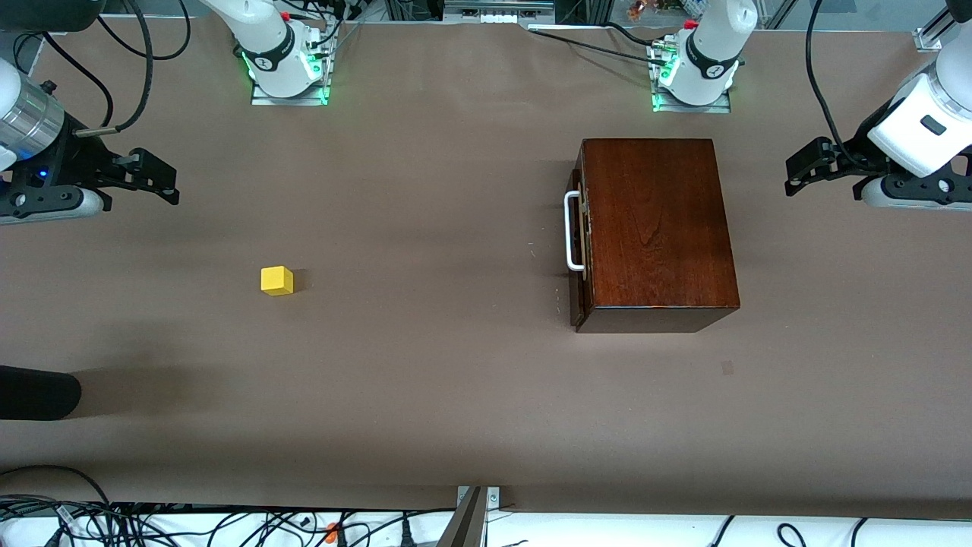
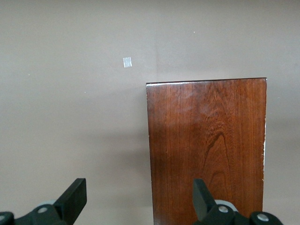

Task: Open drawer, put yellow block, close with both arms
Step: 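Move the left gripper toward the white drawer handle of the box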

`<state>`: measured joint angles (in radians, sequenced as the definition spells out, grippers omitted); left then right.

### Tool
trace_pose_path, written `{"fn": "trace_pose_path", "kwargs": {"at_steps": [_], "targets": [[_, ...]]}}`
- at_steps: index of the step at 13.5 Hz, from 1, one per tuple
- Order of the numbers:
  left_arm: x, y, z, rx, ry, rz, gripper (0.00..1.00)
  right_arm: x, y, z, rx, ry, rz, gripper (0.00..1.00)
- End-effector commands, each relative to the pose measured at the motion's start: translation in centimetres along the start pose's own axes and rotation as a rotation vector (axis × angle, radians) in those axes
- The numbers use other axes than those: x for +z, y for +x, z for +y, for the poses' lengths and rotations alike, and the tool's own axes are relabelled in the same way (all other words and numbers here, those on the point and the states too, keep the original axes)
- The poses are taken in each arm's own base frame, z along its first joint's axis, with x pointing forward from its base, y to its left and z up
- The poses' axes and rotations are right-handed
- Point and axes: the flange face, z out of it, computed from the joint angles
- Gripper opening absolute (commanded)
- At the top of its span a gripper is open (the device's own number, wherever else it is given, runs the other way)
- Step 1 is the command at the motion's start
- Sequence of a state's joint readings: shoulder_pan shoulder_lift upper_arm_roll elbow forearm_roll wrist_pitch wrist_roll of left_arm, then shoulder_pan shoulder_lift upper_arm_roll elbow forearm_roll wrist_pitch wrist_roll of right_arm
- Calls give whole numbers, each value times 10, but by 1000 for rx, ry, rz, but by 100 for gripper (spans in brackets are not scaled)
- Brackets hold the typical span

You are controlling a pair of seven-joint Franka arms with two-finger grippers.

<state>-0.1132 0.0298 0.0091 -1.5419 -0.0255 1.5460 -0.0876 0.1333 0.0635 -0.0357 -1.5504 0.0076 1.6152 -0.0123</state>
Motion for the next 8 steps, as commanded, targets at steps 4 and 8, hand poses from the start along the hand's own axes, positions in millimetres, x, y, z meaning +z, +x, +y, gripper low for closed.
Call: {"fn": "trace_pose_path", "kwargs": {"at_steps": [4,8], "targets": [[-9,-12,62,-12,-29,10,100,-5,3,1,-7,-11,6,100],[10,-35,165,-24,-17,-25,100,-5,3,1,-7,-11,6,100]]}}
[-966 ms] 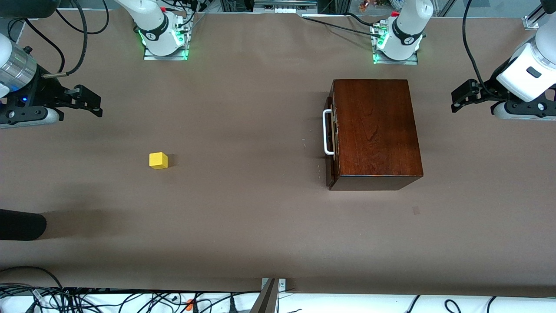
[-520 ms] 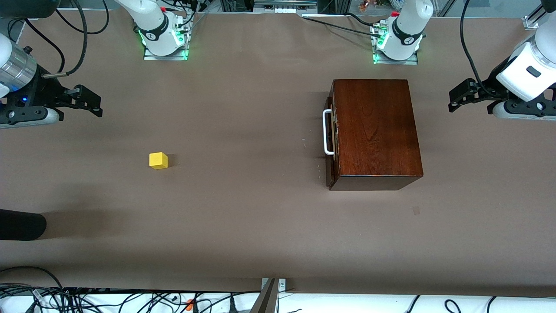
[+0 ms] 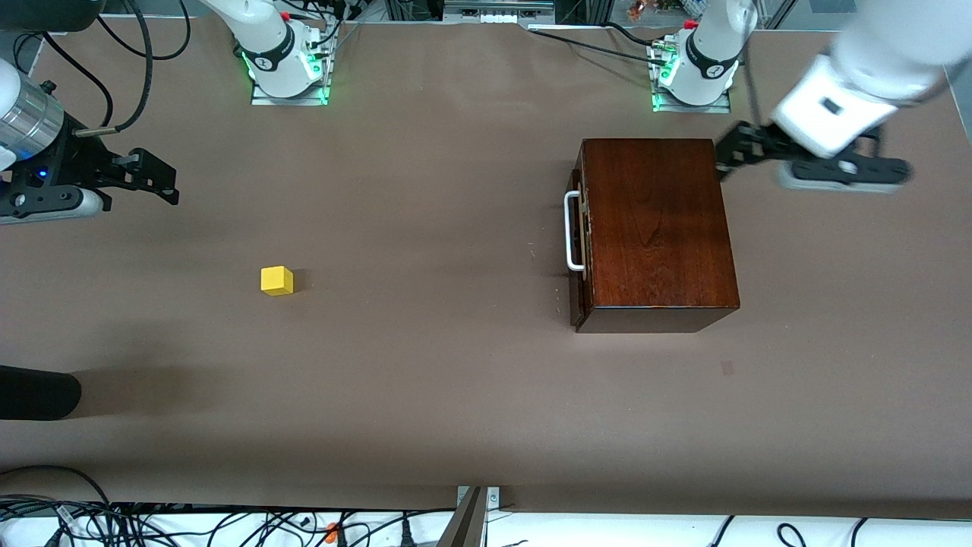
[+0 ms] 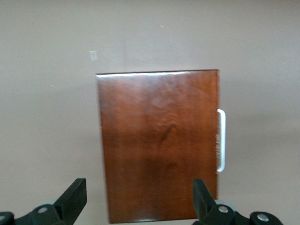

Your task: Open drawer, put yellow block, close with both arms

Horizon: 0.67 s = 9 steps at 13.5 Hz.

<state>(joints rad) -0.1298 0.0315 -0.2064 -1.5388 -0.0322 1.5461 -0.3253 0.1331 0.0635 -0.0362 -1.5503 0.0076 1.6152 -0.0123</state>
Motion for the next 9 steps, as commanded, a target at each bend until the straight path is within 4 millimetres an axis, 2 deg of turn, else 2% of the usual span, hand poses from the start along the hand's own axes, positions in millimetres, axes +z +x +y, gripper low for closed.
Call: {"fn": "trace_pose_path", "kwargs": {"at_steps": [1,3,5,7,9], "targets": [[9,-17,67,-27,-8,-19,100,-6,3,1,-8,-11,8,100],[21,-31,114,-42,5,-31,100,-6,3,1,-8,-11,8,100],[36,-55,174,-64,41,22,100,-5,3,1,-8,-11,6,100],[71,-74,222,-47,98,21,100,-6,3,1,-8,-11,8,100],[120,-85,260,-26,175,10,100,-5,3,1,-8,-11,6,100]]}}
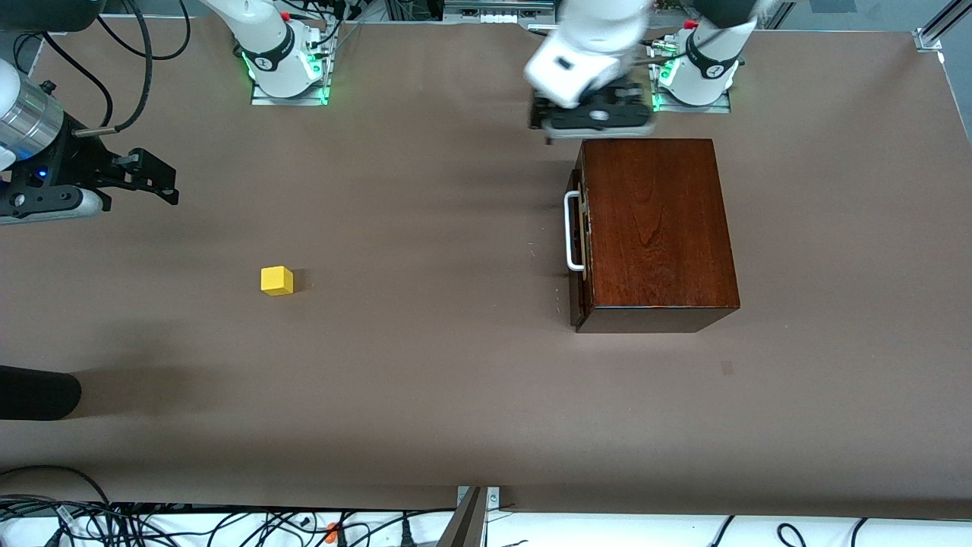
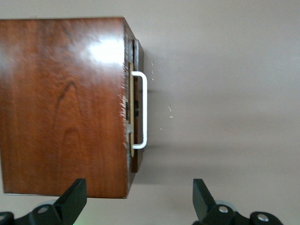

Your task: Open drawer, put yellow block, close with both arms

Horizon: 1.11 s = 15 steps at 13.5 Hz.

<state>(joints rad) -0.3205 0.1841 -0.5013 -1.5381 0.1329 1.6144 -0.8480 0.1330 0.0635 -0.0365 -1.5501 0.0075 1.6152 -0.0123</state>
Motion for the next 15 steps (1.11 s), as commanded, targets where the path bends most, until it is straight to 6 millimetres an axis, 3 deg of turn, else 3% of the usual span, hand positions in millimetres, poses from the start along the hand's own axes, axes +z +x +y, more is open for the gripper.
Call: {"fn": "trace_pose_path", "kwargs": {"at_steps": [1,4,6,8,15], "targets": [[51,-1,53,3,60,15,100,-5,3,1,-8,-11,6,100],[103,12,75,7,64,17,100,-5,3,0,-10,-11,4,100],[143,17,78,25,120,1,100,-5,3,1,-8,-11,4,100],[169,19,75,39,159,-3,100,-5,3,0,-10,-11,4,100],[233,20,51,78,223,23,100,-5,3,1,-8,-11,4,100]]}}
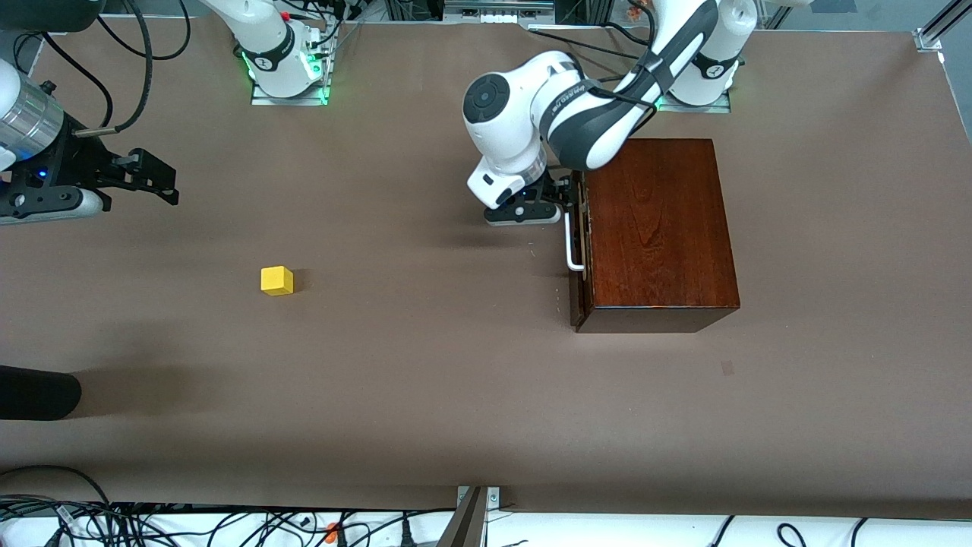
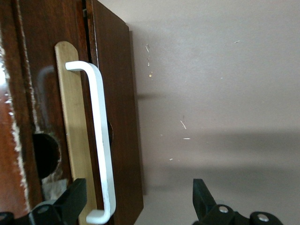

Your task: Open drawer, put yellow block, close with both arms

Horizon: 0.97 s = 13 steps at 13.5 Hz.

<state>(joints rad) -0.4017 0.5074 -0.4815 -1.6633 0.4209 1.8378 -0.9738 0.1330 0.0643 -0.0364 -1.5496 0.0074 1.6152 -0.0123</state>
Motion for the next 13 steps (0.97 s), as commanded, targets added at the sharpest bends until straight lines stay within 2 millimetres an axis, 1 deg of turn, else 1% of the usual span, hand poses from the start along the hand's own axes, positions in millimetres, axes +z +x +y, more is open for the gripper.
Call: {"fn": "trace_pose_path", "kwargs": {"at_steps": [1,4,6,8,13], "targets": [[20,-3,-5,6,22,18,100,-5,2,1,-8,-11,5,100],[38,1,-3,17,48,9,100,-5,2,1,-8,-11,3,100],[40,5,-5,8,49,10,100,-5,2,1,-8,-11,3,100],[48,6,-2,7,49,-3,100,-5,2,1,-8,-11,3,100],[50,6,4,-14,28,7,100,-5,2,1,-8,-11,3,100]]}}
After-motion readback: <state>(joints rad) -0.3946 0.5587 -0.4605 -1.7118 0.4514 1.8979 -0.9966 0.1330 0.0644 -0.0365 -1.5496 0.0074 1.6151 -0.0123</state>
